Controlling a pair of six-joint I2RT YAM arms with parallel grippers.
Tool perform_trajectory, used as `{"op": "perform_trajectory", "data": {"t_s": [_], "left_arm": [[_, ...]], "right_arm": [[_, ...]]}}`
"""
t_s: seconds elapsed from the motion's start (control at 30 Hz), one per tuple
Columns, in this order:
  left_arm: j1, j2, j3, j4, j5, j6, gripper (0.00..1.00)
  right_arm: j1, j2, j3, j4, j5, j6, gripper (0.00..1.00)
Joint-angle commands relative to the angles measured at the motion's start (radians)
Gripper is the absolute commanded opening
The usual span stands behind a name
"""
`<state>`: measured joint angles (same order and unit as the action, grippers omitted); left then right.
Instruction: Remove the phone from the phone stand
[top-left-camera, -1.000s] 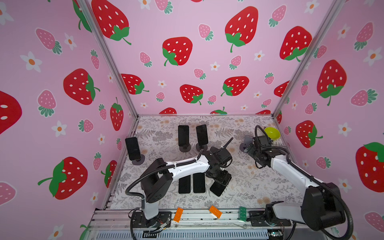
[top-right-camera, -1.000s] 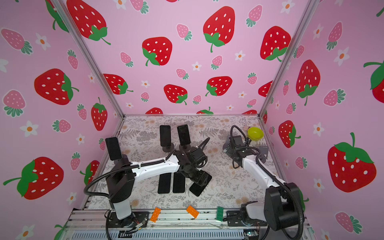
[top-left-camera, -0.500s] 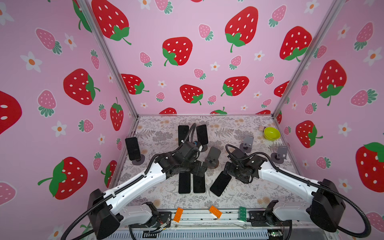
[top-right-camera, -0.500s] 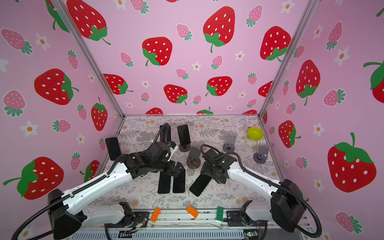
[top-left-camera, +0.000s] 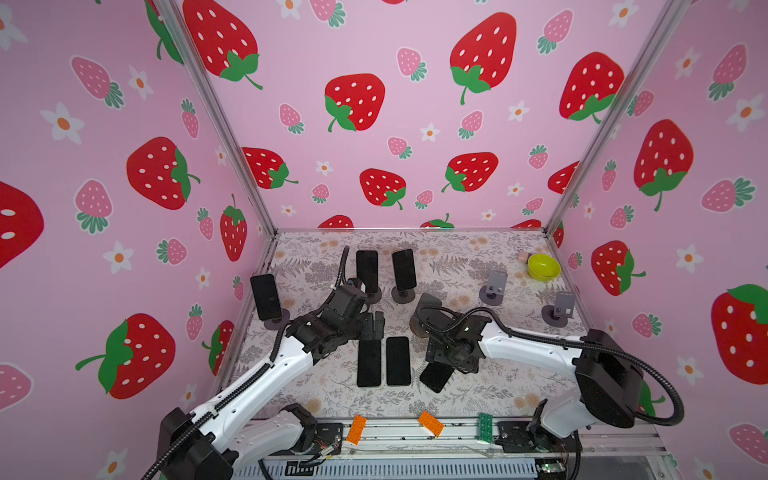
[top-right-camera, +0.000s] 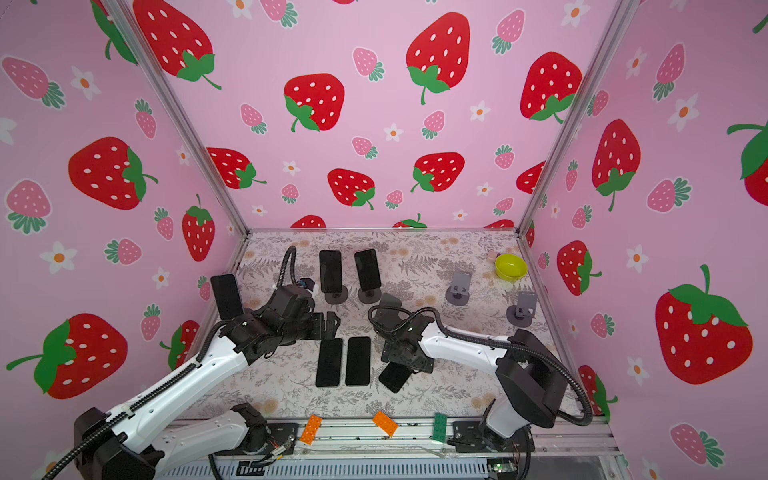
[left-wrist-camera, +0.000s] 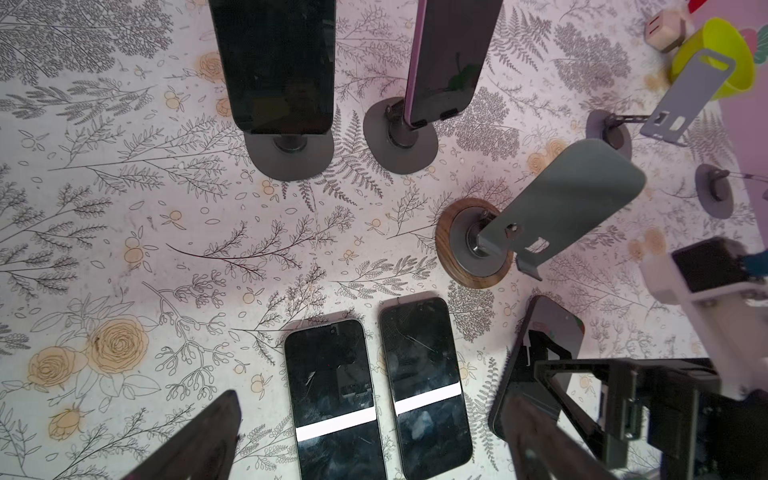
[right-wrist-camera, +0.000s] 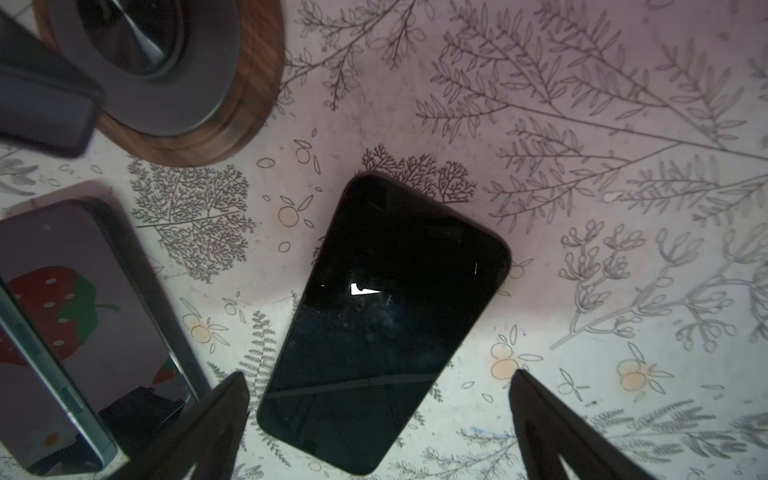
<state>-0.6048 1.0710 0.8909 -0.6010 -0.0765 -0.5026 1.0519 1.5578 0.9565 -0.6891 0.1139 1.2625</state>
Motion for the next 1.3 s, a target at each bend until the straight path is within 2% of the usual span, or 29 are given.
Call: {"op": "perform_trajectory", "data": {"t_s": [0.0,0.5,0.83,1.0,1.17,1.27], "left_arm": [[0.004,-0.003,-0.018,0.015,-0.027,-0.020,0.99],[0.004,-0.010,-0.046,0.035,-0.034,-0.017,0.99],[0.005,-0.036,-0.057,0.038,-0.035,-0.022,0.99],[0.004,-0.052,-0.072,0.052,-0.049,-0.027,0.99],[0.004,-0.061,-0.088,0.064,-0.060,-0.036,0.99],[0.004,-0.068,-0.102,0.066,-0.077,-0.043,1.00]], "right_arm": [[0.007,0.038,0.000,0.011,-0.018,0.021,1.00],[0.006,0.119,-0.026,0.082,-0.082,0.019,1.00],[0.006,0.211,0.067,0.001,-0.057,-0.034,0.99],[0.014,0.227,0.077,-0.034,-0.017,-0.075,0.90],[0.054,0.255,0.136,-0.115,0.071,-0.139,0.89],[0.068,0.242,0.139,-0.085,0.092,-0.199,0.88]]}}
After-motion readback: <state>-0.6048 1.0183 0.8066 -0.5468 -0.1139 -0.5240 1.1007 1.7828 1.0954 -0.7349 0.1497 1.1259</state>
